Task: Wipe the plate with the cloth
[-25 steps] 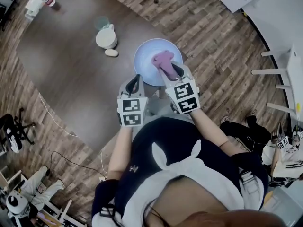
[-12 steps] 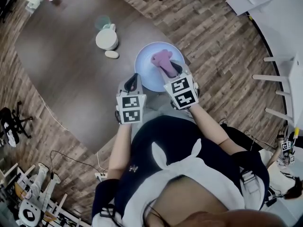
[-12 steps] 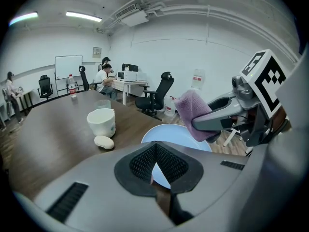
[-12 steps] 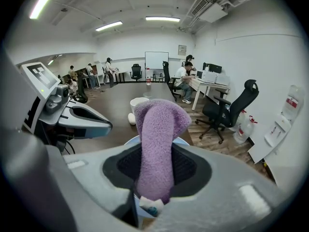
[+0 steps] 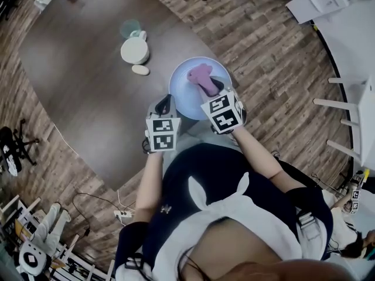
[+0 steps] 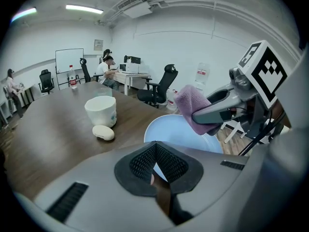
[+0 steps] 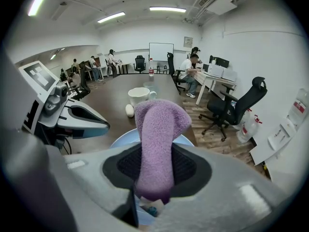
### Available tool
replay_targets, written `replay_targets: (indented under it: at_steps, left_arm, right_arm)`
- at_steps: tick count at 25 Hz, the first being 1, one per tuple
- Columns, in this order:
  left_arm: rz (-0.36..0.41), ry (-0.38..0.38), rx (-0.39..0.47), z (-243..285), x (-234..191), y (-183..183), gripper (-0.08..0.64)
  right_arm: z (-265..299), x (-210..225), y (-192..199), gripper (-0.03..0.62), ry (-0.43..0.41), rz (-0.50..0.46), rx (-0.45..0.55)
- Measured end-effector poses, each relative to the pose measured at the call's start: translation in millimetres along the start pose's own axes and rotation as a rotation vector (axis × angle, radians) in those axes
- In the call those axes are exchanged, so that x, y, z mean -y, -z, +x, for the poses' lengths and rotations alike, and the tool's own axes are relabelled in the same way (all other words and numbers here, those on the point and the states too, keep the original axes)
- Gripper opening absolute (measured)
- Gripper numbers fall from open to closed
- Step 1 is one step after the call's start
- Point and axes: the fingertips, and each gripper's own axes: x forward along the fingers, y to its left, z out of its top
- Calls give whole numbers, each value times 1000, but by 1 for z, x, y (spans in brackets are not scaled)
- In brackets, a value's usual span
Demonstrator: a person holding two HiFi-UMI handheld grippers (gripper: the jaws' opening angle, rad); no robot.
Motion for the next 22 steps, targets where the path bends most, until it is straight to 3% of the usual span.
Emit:
replay_targets:
  at_steps: [22]
  left_arm:
    - [-32,-24,-131,45,-13,35,5]
  right_arm:
    - [68,17,26,140,38,-111,-179]
